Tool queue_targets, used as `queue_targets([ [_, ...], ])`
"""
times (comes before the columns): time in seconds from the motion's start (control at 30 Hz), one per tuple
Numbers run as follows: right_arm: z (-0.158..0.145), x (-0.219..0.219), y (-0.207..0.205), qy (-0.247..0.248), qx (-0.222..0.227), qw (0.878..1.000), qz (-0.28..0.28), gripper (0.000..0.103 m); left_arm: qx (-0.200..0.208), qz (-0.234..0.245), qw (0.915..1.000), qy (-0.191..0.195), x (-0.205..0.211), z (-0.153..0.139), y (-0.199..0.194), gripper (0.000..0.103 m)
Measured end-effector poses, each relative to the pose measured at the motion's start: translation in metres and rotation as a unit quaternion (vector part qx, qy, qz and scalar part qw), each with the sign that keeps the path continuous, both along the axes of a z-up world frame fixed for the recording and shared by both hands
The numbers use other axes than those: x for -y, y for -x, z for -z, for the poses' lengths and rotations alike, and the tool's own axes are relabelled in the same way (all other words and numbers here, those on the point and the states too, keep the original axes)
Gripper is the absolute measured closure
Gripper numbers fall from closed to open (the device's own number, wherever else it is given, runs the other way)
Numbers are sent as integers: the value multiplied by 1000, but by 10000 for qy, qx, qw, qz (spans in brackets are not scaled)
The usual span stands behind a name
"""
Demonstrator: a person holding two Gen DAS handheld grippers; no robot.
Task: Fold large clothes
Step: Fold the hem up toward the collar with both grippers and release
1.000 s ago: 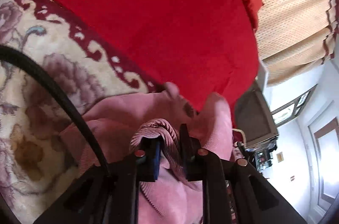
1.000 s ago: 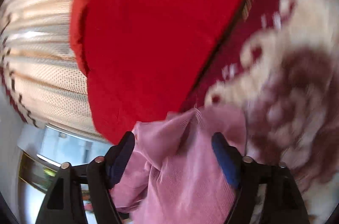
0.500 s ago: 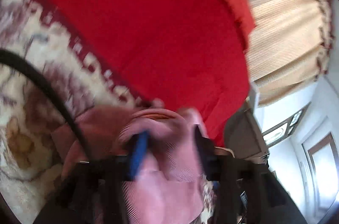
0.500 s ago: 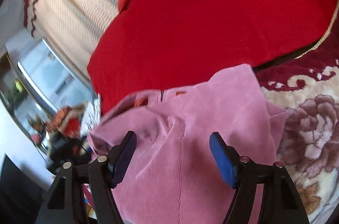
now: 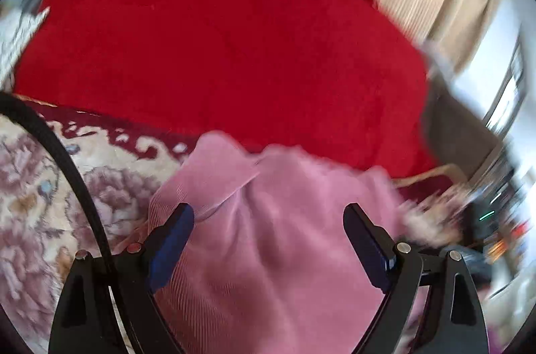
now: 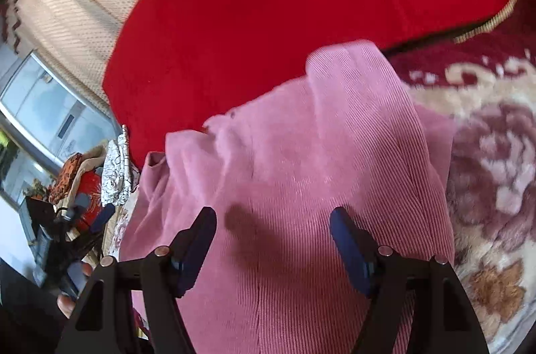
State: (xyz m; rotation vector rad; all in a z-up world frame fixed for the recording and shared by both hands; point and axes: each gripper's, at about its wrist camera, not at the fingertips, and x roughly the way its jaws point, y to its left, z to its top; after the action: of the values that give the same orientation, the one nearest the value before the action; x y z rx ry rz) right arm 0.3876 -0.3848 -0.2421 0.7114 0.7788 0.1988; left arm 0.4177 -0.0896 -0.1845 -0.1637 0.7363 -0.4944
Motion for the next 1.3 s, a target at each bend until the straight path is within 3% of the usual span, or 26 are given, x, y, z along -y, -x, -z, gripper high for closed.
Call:
queue_targets([
  [0.07, -2, 4, -2, 156, -5, 9999, 6, 37, -320, -469, 9965, -613, 3, 18, -21, 12],
  [0.1, -4, 3, -4, 279, -12, 9996, 70, 39, -479, -684, 9938, -739, -3, 26, -30, 12],
  [0.13, -3, 10, -1, 475, -49, 9986, 218, 47, -712, -958, 9900, -755, -15, 34, -41, 12],
  [0.17, -2, 14, -1, 681, -136, 9969, 368, 63, -959, -1245, 9847, -757, -27, 42, -50, 12],
  [0.23, 5, 26, -3, 922, -408, 9927, 657, 79, -1347, -1730, 9748, -411, -59, 54, -60, 12],
  [0.33, 6, 41, -4, 456, -376, 9950, 802, 79, -1373, -2077, 9683, 180, -91, 51, -53, 12],
  [0.47, -19, 36, -8, 652, 170, 9944, 820, 74, -760, -1840, 9796, 256, -86, 25, -33, 12],
  [0.53, -23, 32, -15, 579, 222, 9960, 635, 74, -520, -1529, 9865, 251, -70, 13, -30, 12],
  [0.6, -20, 26, -28, 657, 71, 9965, 505, 64, -346, -1253, 9915, -20, -52, 5, -28, 12],
  [0.63, -16, 25, -35, 702, -43, 9962, 508, 44, -312, -1180, 9920, -317, -42, 7, -25, 12],
  [0.67, -10, 26, -42, 695, -160, 9958, 578, 30, -331, -1176, 9907, -595, -37, 11, -26, 12],
  [0.7, -1, 32, -47, 675, -239, 9952, 664, 31, -397, -1227, 9877, -886, -34, 17, -29, 12],
  [0.73, 8, 41, -50, 661, -326, 9937, 840, 40, -537, -1350, 9823, -1179, -34, 26, -34, 12],
  [0.77, 11, 46, -50, 722, -408, 9911, 1038, 69, -690, -1483, 9768, -1381, -37, 35, -40, 12],
  [0.83, 15, 56, -48, 1055, -645, 9842, 1271, 94, -1118, -1653, 9708, -1331, -52, 52, -51, 10],
  [0.87, 17, 59, -46, 1085, -652, 9836, 1282, 100, -1252, -1706, 9707, -1135, -60, 56, -53, 10],
  [0.9, 19, 61, -45, 1007, -670, 9843, 1285, 100, -1299, -1770, 9704, -1009, -66, 57, -53, 10],
  [1.0, 13, 64, -35, 1045, -692, 9815, 1448, 99, -1066, -1800, 9717, -1097, -67, 46, -43, 10],
  [1.03, 8, 62, -30, 1024, -615, 9822, 1448, 92, -907, -1768, 9741, -1078, -67, 39, -36, 11],
  [1.17, -15, 39, -11, 1066, -198, 9903, 874, 92, -333, -1605, 9791, -1205, -60, 15, -10, 11],
  [1.3, -20, 14, 0, 1090, -204, 9926, 494, 92, -398, -1493, 9787, -1355, -60, 14, 12, 11],
])
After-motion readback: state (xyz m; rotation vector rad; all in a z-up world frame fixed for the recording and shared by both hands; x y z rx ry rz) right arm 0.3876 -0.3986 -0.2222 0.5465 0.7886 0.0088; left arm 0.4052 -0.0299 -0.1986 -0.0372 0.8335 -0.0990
